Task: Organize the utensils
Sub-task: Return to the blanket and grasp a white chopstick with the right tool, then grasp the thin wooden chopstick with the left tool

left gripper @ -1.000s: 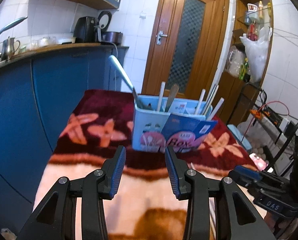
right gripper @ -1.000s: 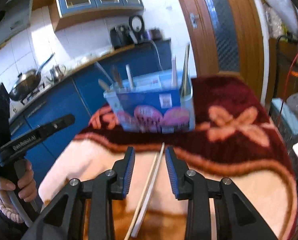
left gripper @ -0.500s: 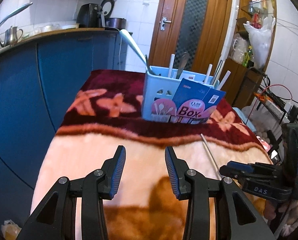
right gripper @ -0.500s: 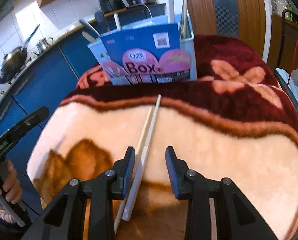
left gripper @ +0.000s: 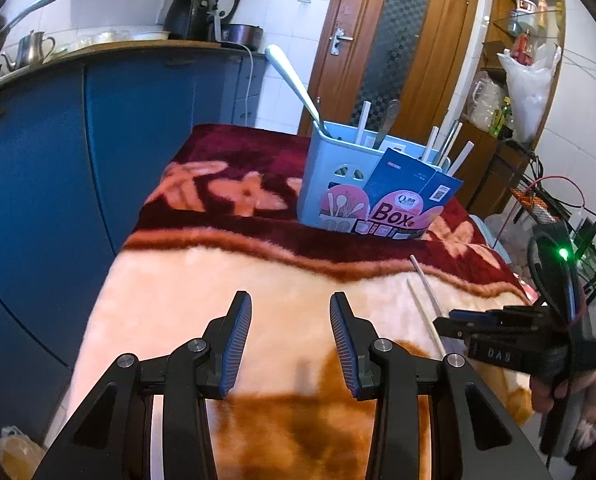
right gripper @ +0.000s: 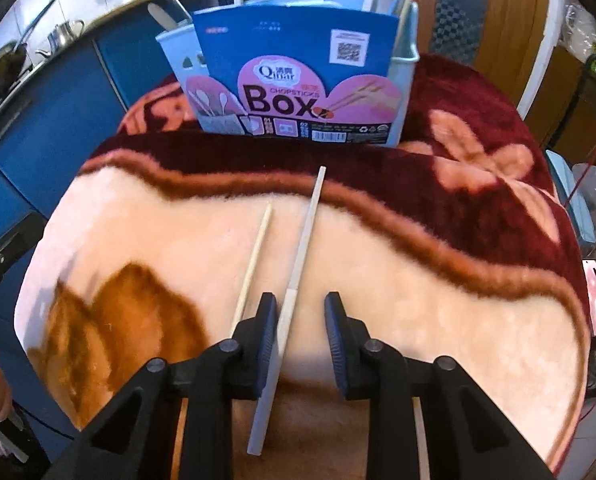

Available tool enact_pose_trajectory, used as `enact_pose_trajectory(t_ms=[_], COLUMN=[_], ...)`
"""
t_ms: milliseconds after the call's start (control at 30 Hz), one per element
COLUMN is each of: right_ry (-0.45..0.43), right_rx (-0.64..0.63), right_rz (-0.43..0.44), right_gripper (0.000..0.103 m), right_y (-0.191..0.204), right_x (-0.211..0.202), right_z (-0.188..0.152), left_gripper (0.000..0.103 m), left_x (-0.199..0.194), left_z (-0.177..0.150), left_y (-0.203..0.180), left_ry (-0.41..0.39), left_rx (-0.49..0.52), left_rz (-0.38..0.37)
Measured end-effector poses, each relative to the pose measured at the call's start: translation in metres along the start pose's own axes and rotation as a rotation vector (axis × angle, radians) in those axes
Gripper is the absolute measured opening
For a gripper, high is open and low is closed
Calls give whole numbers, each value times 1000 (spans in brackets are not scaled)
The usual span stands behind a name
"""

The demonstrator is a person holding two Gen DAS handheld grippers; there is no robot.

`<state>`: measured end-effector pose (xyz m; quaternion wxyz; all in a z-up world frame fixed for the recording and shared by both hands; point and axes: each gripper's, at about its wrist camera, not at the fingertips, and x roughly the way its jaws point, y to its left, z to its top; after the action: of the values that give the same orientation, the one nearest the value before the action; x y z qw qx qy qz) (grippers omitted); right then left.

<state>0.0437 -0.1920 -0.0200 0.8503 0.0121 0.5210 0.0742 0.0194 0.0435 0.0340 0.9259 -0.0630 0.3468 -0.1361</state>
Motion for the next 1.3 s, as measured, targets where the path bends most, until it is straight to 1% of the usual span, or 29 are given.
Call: enact_pose_trajectory(t_ms=[100, 167, 233, 300, 400, 600, 733, 833, 1000, 1100, 1200, 1300], right_ry=[45, 62, 67, 66, 48, -24, -71, -90, -119, -130, -142, -157], right_rx=[29, 32, 20, 24, 45, 85, 124, 137, 158, 165, 167, 168], right_rz=[31, 32, 22, 37, 61, 112, 139, 140, 140, 151, 167, 185], right_gripper=[28, 23, 11, 10, 8, 8, 8, 8, 8, 8, 8, 8], right_y=[-6, -8, -10, -13, -19, -34, -49, -58, -72, -75, -80, -85], right_x=[3, 4, 3, 2, -3, -29, -48, -54, -64, -65, -68, -70], right_z=[9, 12, 12, 10, 5, -13, -25, -30, -39, -41, -45, -47], left_gripper=[42, 42, 42, 42, 42, 42, 42, 42, 42, 42, 42, 42], left_x=[-3, -5, -6, -7, -6, 2, 4, 5, 13, 27, 42, 52], left_z=[3, 4, 5, 6, 4, 3, 2, 1, -2, -4, -2, -1], left_y=[0, -1, -2, -4, -8, -23, -41, -58, -84, -97, -104, -110], left_ry=[-1, 2, 9, 13, 19, 76, 94, 104, 158, 231, 295, 338], left_rx=[13, 30, 39, 49, 60, 64, 98, 133, 167, 159, 145, 135], left_rz=[3, 13, 21, 26, 23, -30, -49, -51, -87, -118, -129, -142])
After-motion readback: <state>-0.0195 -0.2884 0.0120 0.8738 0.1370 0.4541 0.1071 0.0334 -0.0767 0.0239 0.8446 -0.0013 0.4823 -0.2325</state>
